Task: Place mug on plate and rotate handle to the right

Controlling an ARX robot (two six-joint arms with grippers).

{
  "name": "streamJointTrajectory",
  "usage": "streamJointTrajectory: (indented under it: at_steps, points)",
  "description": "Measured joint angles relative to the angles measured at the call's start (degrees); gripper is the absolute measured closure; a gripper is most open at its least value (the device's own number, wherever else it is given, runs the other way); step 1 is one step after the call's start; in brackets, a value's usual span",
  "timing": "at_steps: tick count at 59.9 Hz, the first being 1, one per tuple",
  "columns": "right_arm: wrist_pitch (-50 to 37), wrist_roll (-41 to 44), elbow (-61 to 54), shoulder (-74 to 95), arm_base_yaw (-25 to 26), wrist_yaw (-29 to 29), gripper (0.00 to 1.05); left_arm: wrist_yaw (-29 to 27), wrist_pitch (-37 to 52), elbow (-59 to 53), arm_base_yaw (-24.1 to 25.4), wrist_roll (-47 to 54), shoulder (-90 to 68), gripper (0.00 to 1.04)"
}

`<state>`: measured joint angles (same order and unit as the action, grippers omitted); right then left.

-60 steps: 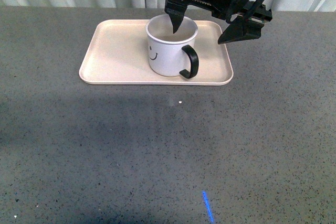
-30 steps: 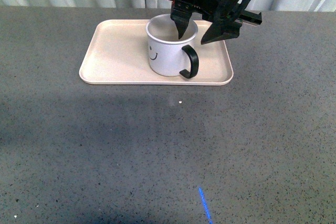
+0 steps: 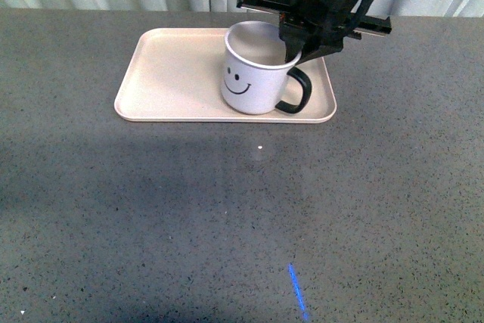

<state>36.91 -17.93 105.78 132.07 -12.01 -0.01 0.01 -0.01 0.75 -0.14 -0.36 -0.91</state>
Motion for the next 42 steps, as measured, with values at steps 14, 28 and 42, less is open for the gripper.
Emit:
streamJointTrajectory:
  at_steps: [14,28,42]
  points:
    - [4.5,17.73,3.41,0.0,4.15,-2.45,1.03,0.0,0.0,0.0,0.0,0.0,0.0,0.09]
    - [10.19,32.44,15.37,5.14,3.28,-6.97,1.03,0.0,0.0,0.0,0.0,0.0,0.0,0.09]
    - [14.88,40.41,23.15,9.97,0.96,-8.9,1.03,0.0,0.0,0.0,0.0,0.0,0.0,0.09]
